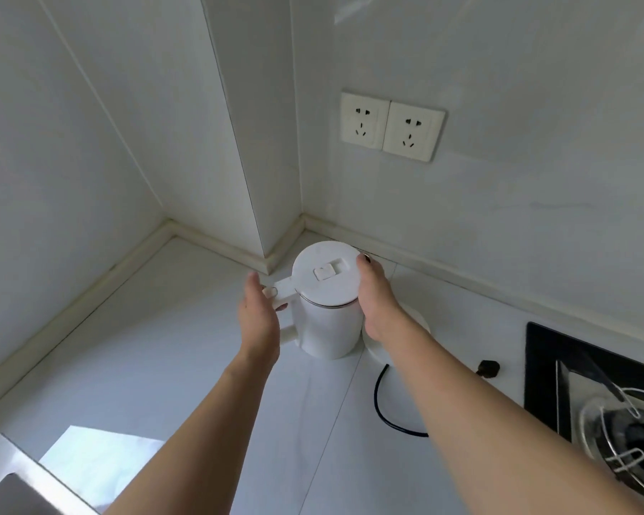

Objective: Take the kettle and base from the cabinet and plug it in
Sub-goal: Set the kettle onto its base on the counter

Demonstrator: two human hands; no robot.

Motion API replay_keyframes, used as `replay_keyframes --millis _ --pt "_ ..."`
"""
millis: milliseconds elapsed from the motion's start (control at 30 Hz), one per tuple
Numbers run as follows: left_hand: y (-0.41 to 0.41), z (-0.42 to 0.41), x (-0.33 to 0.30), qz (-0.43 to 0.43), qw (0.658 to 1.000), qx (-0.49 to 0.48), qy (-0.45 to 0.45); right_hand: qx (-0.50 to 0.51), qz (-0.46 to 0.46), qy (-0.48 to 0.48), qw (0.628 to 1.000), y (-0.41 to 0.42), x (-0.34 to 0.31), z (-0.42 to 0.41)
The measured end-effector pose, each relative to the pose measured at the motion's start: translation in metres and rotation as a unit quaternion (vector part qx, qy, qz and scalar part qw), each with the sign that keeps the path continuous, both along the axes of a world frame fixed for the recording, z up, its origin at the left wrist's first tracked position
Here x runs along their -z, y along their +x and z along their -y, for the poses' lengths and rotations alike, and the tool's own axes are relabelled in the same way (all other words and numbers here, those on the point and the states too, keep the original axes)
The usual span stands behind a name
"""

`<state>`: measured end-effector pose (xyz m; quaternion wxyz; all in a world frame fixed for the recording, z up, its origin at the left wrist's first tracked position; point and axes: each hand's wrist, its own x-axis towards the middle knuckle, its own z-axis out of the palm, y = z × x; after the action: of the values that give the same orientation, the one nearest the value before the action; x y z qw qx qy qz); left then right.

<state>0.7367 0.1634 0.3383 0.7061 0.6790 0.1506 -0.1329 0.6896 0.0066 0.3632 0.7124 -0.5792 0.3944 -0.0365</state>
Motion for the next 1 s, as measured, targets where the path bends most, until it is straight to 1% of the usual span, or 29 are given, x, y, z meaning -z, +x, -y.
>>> replay_keyframes --millis 67,133,267,333,467,600,700,833,900,1000 --pt "0.007 0.000 -0.007 -0.022 1.000 0.004 -0.018 -0.010 0.011 -0.004 1.000 -0.001 -0.003 -0.001" --pt "0.013 0.001 -0.022 -0.008 1.000 0.008 -0.024 -0.021 0.034 -0.019 0.999 0.001 -0.016 0.002" --pt "0.024 0.020 -0.066 0.020 0.999 0.017 -0.042 0.005 0.085 -0.047 0.995 0.000 -0.054 0.023" --pt "0.020 0.038 -0.081 0.028 0.998 0.040 -0.049 0.016 0.093 -0.053 0.994 -0.011 -0.066 0.040" --pt "0.009 0.076 -0.089 0.044 0.994 0.079 -0.054 0.053 0.084 -0.057 0.993 -0.035 -0.074 0.074" --pt "0.000 0.100 -0.080 0.048 0.993 0.093 -0.060 0.083 0.074 -0.061 0.992 -0.056 -0.067 0.090" --pt "-0.006 0.114 -0.067 0.042 0.993 0.102 -0.043 0.078 0.076 -0.072 0.991 -0.071 -0.053 0.098" --pt "-0.015 0.126 -0.047 0.034 0.994 0.101 -0.023 0.081 0.064 -0.065 0.992 -0.085 -0.034 0.105" --pt "-0.020 0.130 -0.037 0.015 0.996 0.089 -0.007 0.082 0.051 -0.073 0.993 -0.088 -0.024 0.106" --pt "-0.030 0.129 -0.023 -0.027 0.998 0.042 0.028 0.081 0.048 -0.075 0.993 -0.091 -0.011 0.100"
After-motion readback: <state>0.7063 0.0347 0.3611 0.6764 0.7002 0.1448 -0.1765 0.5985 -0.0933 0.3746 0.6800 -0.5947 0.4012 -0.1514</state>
